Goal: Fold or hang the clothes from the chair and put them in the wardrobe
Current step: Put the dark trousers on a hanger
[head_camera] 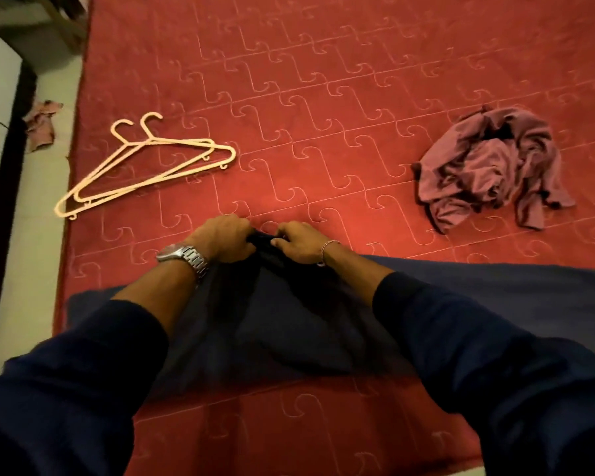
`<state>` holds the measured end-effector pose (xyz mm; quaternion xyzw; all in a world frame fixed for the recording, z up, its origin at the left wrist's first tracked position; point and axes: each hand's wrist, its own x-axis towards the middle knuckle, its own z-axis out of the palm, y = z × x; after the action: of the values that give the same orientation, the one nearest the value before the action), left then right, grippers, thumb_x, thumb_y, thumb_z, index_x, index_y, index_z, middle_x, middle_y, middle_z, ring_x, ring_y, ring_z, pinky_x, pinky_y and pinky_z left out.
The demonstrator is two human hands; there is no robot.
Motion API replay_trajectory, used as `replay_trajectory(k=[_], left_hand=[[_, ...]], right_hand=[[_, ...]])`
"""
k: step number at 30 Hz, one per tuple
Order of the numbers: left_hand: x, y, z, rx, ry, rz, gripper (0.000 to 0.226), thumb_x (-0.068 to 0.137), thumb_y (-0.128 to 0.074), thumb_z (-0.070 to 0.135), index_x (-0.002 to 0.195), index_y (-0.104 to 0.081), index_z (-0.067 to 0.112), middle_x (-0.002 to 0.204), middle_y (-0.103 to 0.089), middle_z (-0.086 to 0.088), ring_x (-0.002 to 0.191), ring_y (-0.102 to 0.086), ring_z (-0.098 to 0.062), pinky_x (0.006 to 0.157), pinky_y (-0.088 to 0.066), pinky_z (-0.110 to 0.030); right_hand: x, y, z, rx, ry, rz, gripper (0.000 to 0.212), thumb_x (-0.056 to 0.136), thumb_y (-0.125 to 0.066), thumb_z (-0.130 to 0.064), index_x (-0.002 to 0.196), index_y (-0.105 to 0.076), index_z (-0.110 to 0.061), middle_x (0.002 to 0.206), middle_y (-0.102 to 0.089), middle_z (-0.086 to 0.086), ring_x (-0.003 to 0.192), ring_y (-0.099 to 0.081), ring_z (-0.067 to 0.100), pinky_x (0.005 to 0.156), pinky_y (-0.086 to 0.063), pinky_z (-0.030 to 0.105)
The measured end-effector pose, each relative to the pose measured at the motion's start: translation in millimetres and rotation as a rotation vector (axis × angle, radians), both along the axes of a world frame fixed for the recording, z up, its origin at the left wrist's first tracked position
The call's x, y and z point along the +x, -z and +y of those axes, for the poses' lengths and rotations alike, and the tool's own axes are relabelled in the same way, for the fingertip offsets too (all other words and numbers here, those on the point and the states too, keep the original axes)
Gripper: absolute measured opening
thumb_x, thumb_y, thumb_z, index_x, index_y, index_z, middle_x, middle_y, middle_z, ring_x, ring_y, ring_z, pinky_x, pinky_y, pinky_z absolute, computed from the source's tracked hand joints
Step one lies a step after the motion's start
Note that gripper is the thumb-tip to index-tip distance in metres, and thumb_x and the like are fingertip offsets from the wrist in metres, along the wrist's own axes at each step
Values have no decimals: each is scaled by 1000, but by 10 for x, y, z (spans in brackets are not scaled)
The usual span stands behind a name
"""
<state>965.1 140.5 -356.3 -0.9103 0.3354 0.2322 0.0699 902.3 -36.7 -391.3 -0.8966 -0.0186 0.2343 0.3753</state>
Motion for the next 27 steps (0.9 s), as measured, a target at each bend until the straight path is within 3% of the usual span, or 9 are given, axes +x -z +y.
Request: replay_trajectory(k=[4,7,11,14,16,18,20,22,27], left_hand=[[-11,180,139,-344,-172,12,11,86,-61,11,94,-66,5,88,-65,-9,82,-60,-25,68,-47,-38],[-102,315,195,-400,-222,-227,17,85,-56,-1,99,-61,7,99,-58,-9,89,-47,-24,72,-36,-33],[-478,457,252,-385,-368,-549,19,85,-60,6,103,-55,5,101,-56,-16,91,-50,-33,75,-44,-43],[-934,663,297,-429,-357,-536,29,97,-49,21,118,-59,3,115,-60,-19,105,-57,-37,87,-47,-46],[-1166,802,382,-425,-359,-445,46,101,-41,29,135,-54,1,137,-56,-20,128,-51,-36,106,-43,-50],[-1262,881,489,-395,-357,-362,58,103,-34,39,149,-41,5,156,-40,-13,147,-32,-29,119,-27,-51],[-1246,894,593,-372,-327,-311,67,102,-30,50,157,-28,12,164,-24,-4,153,-16,-22,124,-15,-49],[-1209,868,712,-326,-281,-276,74,99,-27,60,160,-18,19,167,-14,1,155,-8,-18,125,-8,-48],[-1282,735,863,-242,-324,-328,84,93,-26,74,160,-18,24,167,-11,-7,155,-6,-25,124,-4,-54]], right_hand=[[137,63,19,-58,6,81,18,105,-48,-23,114,-54,-8,112,-63,16,94,-56,28,74,-36,29],[150,112,58,-164,0,5,28,101,-57,-28,118,-48,-8,116,-63,16,105,-60,35,75,-37,32],[-163,220,237,-591,136,-454,35,96,-63,-35,119,-50,-13,103,-60,9,90,-57,30,70,-43,39],[-445,419,450,-460,47,-808,24,98,-57,-23,119,-61,-12,116,-62,8,103,-58,29,84,-45,39],[-628,557,511,-356,-169,-735,37,103,-47,-28,135,-56,-11,139,-56,8,128,-51,27,107,-40,41],[-737,624,417,-395,-285,-587,53,106,-34,-44,153,-38,-21,160,-35,2,149,-28,22,123,-21,43],[-720,613,205,-461,-295,-523,61,104,-27,-58,159,-23,-31,167,-17,-4,155,-9,22,126,-6,46],[-666,569,12,-534,-262,-460,66,100,-22,-67,159,-17,-37,168,-12,-4,155,-5,26,124,-6,52],[-702,447,44,-670,-163,-418,69,102,-12,-64,161,-9,-29,168,-8,5,155,0,28,122,-4,59]])
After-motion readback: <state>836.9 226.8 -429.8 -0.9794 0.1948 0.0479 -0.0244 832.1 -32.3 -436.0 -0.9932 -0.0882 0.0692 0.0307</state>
